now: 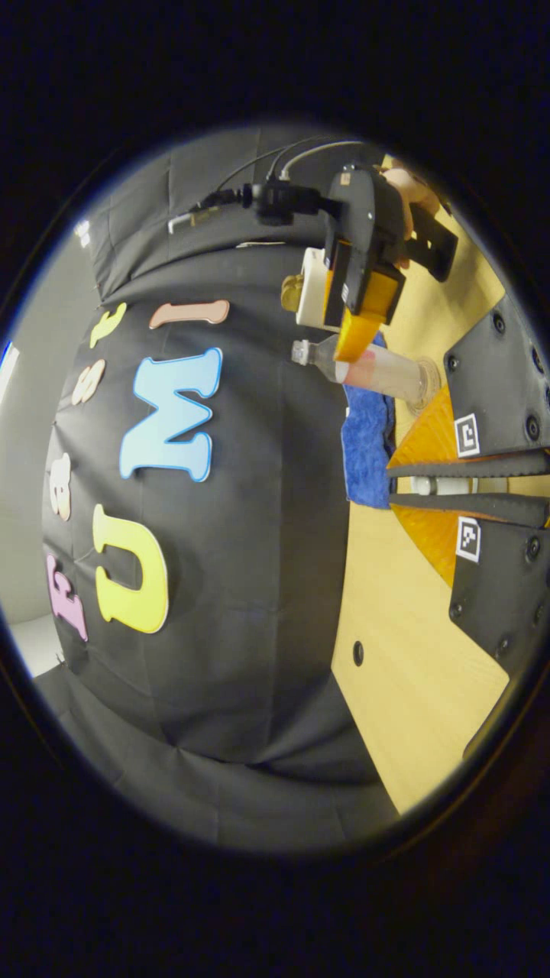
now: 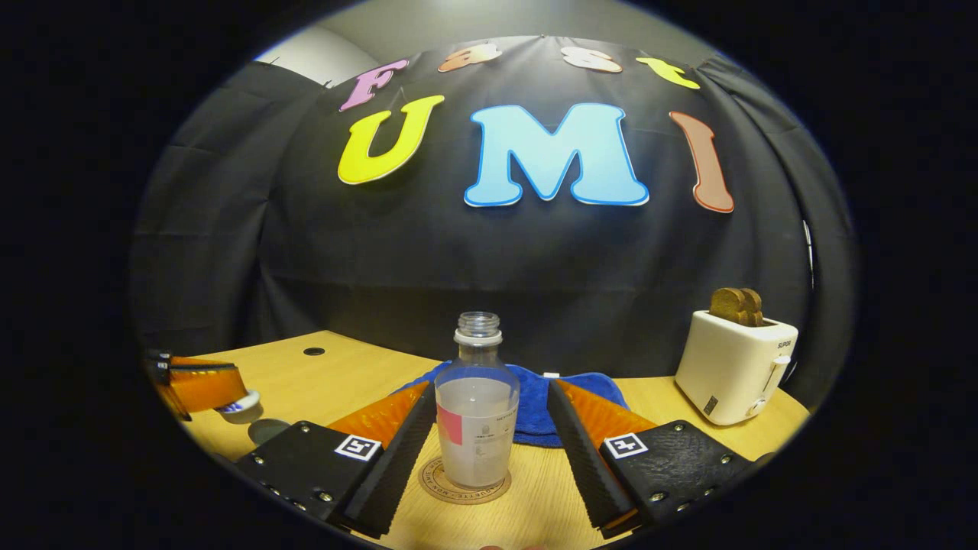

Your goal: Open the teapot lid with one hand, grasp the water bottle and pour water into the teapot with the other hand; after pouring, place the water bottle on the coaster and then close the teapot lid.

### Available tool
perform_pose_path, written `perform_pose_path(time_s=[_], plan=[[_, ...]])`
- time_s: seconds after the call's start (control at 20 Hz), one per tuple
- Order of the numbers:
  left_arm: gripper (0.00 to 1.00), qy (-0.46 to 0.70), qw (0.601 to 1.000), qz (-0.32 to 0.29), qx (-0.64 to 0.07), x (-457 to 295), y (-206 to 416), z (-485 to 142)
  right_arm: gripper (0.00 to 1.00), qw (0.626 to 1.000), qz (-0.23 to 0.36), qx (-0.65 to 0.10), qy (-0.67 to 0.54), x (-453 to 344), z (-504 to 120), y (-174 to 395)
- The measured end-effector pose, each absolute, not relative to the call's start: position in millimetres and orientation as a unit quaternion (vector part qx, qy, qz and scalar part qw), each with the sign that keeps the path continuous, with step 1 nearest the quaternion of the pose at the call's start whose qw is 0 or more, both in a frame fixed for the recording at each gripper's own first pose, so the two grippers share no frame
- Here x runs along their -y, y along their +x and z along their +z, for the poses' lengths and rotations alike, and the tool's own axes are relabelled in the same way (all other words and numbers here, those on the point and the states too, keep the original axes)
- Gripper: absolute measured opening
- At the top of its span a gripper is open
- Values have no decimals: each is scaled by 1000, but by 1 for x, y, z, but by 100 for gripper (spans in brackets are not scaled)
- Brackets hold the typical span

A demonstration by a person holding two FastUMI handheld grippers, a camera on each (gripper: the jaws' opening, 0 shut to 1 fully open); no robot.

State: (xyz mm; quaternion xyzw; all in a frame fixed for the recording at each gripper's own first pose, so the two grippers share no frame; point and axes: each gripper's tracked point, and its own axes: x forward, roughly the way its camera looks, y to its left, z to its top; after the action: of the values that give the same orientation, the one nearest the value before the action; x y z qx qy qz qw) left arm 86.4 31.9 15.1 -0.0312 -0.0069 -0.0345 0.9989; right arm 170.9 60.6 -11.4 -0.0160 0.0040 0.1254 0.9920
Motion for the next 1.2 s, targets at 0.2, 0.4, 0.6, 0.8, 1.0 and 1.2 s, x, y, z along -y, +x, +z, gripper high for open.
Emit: perform_pose_path(time_s=[0.2, 0.4, 0.6, 0.8, 1.0, 1.2], plan=[[15, -30, 999, -29, -10, -32, 96, 0, 91, 991, 130, 14, -14, -52, 6, 152], [16, -33, 999, -28, -19, -28, 102, -8, 90, 991, 132, 30, -2, -44, 20, 136], [14, -35, 999, -23, -32, -26, 107, -20, 90, 991, 131, 25, 11, -37, 14, 128], [15, -45, 998, -20, -26, -28, 107, -19, 90, 991, 131, 9, 18, -33, 0, 126], [20, -50, 998, -32, -27, -24, 108, -23, 88, 991, 131, -2, 22, -31, -9, 125], [31, -45, 998, -28, -29, -23, 108, -20, 90, 991, 132, -2, 18, -31, -11, 124]])
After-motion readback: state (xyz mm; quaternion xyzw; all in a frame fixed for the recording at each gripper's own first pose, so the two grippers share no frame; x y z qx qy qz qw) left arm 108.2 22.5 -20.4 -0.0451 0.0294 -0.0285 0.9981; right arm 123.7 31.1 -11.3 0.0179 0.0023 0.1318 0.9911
